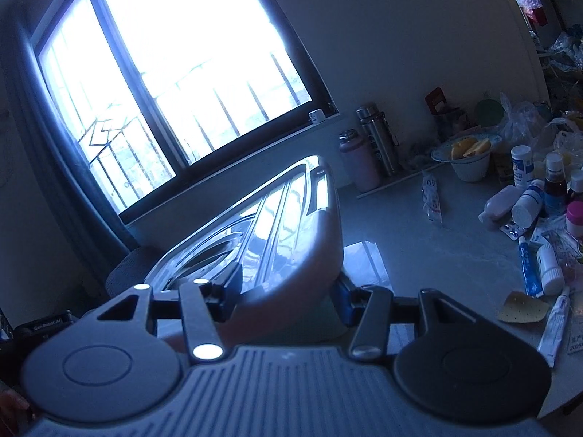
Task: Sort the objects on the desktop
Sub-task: 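Carry the lid with both grippers over the teal bin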
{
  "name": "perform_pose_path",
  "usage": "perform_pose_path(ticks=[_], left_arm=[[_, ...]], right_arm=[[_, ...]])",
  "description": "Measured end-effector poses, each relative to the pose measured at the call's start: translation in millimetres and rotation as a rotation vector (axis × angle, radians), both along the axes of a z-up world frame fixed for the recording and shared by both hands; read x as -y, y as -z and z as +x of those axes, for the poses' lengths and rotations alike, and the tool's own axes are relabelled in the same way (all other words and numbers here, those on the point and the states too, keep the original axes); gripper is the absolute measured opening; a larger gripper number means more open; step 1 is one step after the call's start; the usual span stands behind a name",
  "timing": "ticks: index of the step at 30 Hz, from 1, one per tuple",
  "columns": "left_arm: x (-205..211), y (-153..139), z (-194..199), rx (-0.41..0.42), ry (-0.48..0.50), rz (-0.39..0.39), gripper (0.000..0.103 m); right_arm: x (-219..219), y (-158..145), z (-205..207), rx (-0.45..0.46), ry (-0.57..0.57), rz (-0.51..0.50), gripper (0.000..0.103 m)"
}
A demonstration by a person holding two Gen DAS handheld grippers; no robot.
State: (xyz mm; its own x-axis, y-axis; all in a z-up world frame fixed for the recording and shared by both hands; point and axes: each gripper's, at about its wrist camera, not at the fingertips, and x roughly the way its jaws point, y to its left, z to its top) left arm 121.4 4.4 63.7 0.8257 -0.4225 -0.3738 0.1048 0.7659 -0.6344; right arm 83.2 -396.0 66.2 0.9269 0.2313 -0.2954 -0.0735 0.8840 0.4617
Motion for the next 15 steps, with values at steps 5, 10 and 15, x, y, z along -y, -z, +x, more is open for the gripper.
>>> perform_pose_path(ticks=[5, 10, 15], left_arm=[[-16, -2, 28, 0.004, -0.001, 0.002, 0.058], [-38, 1, 56, 0.008, -0.006, 0.007, 0.058], [-54, 0, 80, 0.011, -0.012, 0.012, 0.057]], right_arm=[[-8, -2, 22, 0.000, 0.002, 0.007, 0.052], [-19, -1, 44, 0.004, 0.000, 0.014, 0.052], [-26, 1, 66, 0.007, -0.003, 0.026, 0.052]])
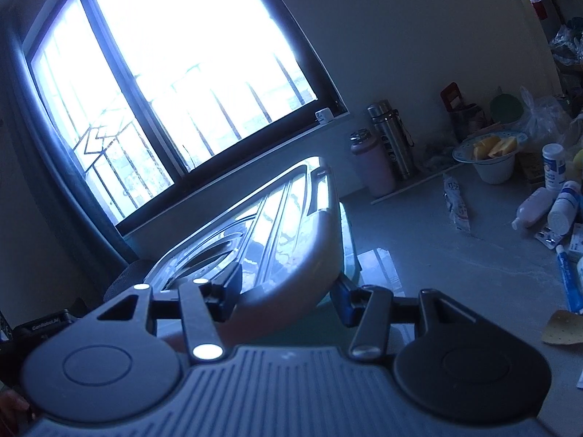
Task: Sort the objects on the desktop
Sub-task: 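Carry the lid with both grippers over the teal bin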
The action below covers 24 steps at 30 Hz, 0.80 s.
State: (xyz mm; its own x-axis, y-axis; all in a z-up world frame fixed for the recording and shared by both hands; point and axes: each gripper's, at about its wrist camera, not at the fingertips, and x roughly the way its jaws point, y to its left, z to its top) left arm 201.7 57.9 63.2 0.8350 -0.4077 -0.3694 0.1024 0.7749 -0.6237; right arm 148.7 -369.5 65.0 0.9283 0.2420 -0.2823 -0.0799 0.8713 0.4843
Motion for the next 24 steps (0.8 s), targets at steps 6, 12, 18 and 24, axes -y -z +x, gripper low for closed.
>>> perform_pose_path(ticks=[6, 12, 18, 24], left_arm=[[-10, 1, 20, -0.013, -0.022, 0.000, 0.057], [-14, 6, 41, -0.036, -0.071, -0.009, 0.058], [-11, 14, 62, -0.065, -0.088, 0.020, 0.058], [-13, 17, 67, -0.071, -0.103, 0.026, 0.057]], right_arm=[[-3, -2, 23, -0.008, -0.015, 0.000, 0.052], [-1, 4, 46, -0.040, -0.046, 0.007, 0.053], [1, 12, 63, -0.089, -0.051, -0.001, 0.055], [1, 18, 72, -0.123, -0.064, 0.003, 0.056]])
